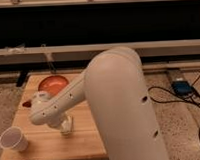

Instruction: Wipe the white sponge on the table

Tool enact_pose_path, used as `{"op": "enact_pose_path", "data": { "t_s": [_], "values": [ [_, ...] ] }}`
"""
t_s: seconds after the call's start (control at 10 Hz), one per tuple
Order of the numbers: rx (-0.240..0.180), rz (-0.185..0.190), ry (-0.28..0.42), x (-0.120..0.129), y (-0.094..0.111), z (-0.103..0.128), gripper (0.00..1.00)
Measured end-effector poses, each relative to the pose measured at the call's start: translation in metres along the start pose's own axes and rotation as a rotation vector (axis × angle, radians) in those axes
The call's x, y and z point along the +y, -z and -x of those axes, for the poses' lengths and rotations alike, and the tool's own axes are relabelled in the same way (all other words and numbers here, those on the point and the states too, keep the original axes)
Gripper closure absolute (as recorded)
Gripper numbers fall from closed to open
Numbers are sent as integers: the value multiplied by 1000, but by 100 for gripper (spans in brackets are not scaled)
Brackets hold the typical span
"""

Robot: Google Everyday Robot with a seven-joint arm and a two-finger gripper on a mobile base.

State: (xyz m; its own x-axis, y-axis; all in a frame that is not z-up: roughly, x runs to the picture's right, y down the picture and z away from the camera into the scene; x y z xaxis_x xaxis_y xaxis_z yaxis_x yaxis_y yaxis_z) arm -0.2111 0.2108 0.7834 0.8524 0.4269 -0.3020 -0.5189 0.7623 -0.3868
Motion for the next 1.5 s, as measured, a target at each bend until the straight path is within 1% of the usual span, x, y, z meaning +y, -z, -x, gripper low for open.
{"op": "enact_pose_path", "data": {
  "t_s": [0.4, 0.6, 0.8, 0.9, 1.1, 1.2, 1.4, 1.5],
  "values": [
    [27, 2, -73, -9, -7, 2, 34],
    [32, -1, -77, -8, -10, 4, 34],
    [45, 6, -86, -12, -19, 3, 34],
    [48, 17, -89, -12, -21, 3, 34],
    [58, 55, -100, -11, -27, 4, 34],
    [62, 68, -105, -13, -30, 4, 34],
    [76, 110, -110, -13, -40, 3, 34],
    [85, 125, -114, -15, -45, 2, 36]
  ]
}}
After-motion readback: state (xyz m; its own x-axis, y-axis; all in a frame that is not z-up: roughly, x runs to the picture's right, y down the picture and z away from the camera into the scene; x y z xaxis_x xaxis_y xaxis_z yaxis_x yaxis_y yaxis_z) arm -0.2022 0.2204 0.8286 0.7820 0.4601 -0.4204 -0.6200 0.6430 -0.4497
